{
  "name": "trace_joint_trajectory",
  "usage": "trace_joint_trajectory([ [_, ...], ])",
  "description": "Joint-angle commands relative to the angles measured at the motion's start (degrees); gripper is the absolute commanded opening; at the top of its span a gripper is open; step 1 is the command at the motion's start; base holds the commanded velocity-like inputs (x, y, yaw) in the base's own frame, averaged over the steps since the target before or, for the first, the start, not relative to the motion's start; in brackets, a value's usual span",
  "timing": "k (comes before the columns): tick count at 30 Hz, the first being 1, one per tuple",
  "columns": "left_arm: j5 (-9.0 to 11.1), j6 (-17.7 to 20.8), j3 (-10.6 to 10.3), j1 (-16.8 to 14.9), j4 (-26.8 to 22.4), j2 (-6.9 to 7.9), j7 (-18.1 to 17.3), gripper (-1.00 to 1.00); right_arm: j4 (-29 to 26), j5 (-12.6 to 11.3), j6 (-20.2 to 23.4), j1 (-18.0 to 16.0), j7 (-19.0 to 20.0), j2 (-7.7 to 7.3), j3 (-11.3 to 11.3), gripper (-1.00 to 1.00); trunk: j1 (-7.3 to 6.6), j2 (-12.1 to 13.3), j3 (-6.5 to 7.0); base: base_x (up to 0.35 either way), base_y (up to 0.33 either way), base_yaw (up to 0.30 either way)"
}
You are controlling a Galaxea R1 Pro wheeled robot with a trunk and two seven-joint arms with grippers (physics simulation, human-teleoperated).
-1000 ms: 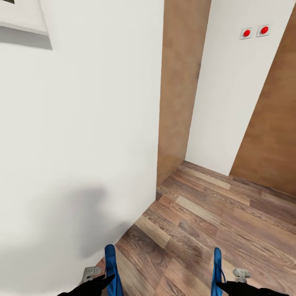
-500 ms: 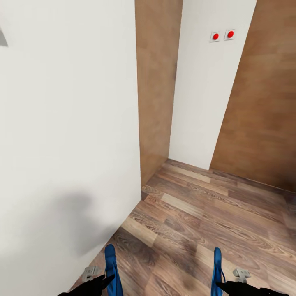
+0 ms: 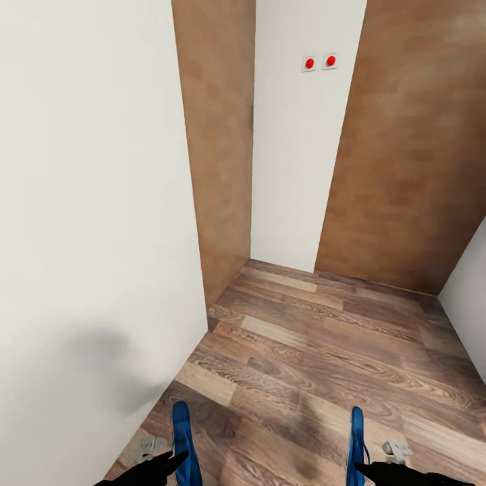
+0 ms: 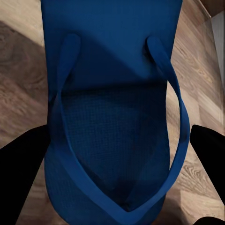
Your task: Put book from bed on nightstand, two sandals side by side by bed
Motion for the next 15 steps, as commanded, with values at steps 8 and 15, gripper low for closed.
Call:
trace_joint_trajectory([
  [8, 0.2, -0.2, -0.1, -0.1, 0.0, 0.02, -0.2, -1.00, 0.0, -0.3, 0.5, 0.0, 0.2, 0.01, -0.3, -1.00, -0.01, 0.0, -0.05, 0.000, 0.000, -0.285],
  [15, 0.2, -0.2, -0.1, 0.0, 0.0, 0.02, -0.2, -1.00, 0.0, -0.3, 0.5, 0.0, 0.2, 0.01, -0.3, -1.00, -0.01, 0.0, -0.05, 0.000, 0.000, -0.285],
])
